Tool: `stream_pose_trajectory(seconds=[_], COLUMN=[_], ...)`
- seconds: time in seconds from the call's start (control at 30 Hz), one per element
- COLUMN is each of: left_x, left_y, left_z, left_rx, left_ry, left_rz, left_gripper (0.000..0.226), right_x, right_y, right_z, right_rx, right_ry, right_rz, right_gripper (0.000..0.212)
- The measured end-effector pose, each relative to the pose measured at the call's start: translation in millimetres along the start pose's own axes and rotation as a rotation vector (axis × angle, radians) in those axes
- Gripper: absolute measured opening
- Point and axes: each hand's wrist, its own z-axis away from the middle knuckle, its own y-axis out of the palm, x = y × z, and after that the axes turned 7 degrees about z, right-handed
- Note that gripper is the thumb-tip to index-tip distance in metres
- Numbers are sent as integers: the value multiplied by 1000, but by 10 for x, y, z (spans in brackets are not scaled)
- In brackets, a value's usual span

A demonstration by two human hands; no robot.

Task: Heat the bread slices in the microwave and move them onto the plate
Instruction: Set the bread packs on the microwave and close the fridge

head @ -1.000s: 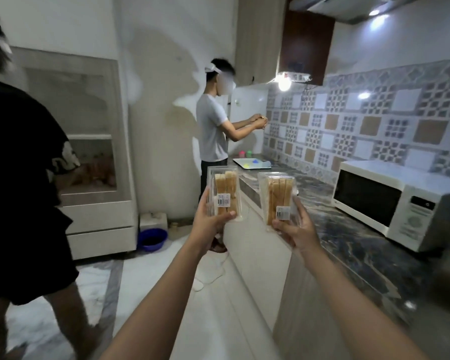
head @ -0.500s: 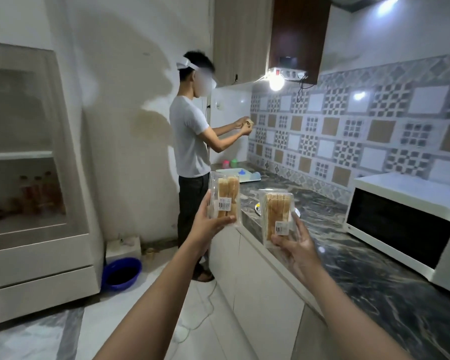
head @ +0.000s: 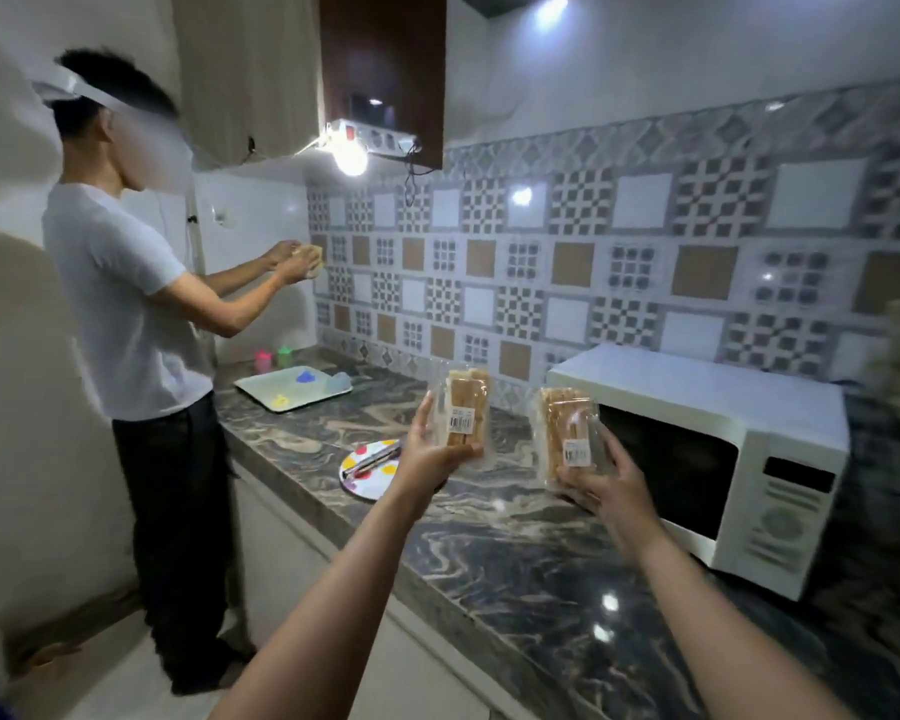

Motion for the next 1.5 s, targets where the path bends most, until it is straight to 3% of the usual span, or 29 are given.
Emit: stream_pose_trajectory(seconds=[0.27,0.5,0.87,1.1,1.27,1.37,1.5], left_x=[464,986,1279,1365,1422,1431,1435], left_y=[1128,1896,2466,2555,2558,2587,2591], left_z=[-1654,-2407,-3211,-3572,-3710,-3725,-3705], left_rx=[225,316,460,538,513,538,604], left_ry=[-58,-196,-349,-194,-202,-127,-69], left_rz=[-9,-25,-240,-538,-811,-842,-753], left_gripper=[99,96,94,81,82,91,110], right_x=[407,644,574,574,619,606,498], right_y=[-1163,-1808,-2221,-2120,-2162,-2157,-2125], right_z=[-980,-1424,-2001,-2274,-2412,-2455,-2445], right_rx=[-373,-601,-712,-738,-739,-766,-800], right_ry=[-50,7,203,210,266,306,249], right_rz=[14,263,382,749,950,1010,1084], right_gripper=[78,78,61,66,60,52,71])
